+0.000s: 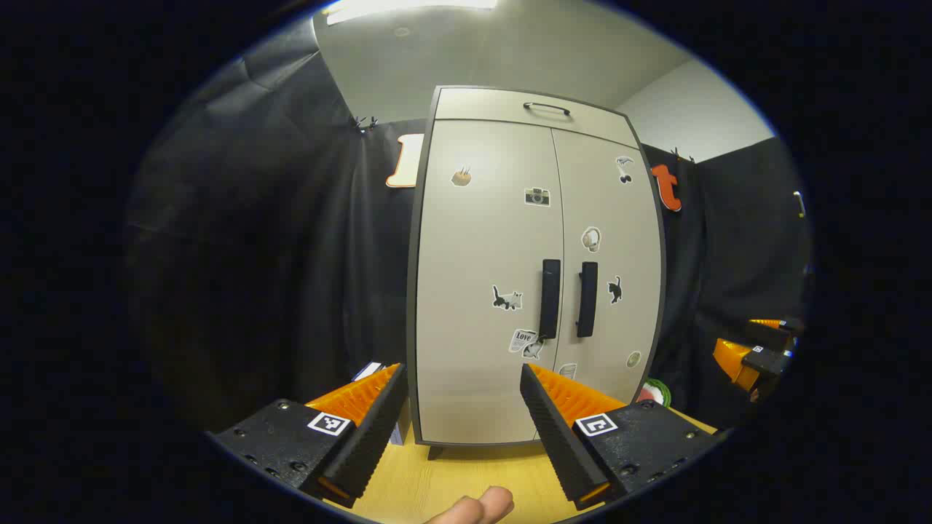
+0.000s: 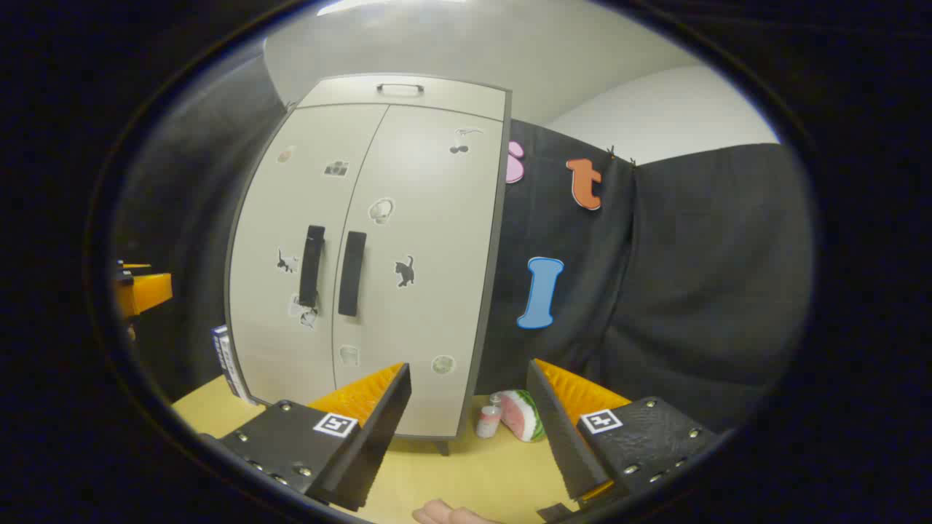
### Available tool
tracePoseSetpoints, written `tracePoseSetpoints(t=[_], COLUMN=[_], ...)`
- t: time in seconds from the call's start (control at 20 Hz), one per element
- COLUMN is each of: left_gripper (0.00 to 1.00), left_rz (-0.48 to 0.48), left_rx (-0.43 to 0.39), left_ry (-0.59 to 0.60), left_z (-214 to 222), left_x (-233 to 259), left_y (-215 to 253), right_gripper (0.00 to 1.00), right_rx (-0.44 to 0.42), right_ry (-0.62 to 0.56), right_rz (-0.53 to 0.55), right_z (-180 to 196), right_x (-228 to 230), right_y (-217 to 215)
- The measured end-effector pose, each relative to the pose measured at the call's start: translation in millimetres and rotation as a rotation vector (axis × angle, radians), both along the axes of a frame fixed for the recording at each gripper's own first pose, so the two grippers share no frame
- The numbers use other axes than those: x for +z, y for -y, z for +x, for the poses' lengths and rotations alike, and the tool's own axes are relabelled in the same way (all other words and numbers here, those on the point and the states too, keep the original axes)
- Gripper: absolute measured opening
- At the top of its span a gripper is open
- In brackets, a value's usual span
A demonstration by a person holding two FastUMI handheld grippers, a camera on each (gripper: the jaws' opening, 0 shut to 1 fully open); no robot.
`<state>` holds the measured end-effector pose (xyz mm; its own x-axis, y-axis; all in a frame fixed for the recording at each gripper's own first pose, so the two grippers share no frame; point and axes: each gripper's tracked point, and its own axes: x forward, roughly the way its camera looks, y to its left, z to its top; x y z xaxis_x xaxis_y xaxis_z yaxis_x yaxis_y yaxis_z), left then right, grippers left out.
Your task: Open the right door of the double-door shoe cabinet with the right hand, and open the left door with the left hand.
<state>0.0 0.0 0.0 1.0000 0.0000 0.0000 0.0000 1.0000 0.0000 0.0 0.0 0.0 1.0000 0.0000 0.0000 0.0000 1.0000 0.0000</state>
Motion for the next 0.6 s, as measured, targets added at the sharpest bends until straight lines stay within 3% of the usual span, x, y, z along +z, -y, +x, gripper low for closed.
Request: tracePoseSetpoints(t=[0.6], left_gripper=[0.97], left_rz=[0.006], left_rx=[-0.044], left_ry=[-0.027], left_z=[18.1], left_x=[-20.6], left_y=[10.5], right_gripper=[0.94], right_rx=[0.064], right_ry=[-0.002], right_rz=[-0.019], right_z=[26.0], right_x=[1.1], right_y=[-45.9])
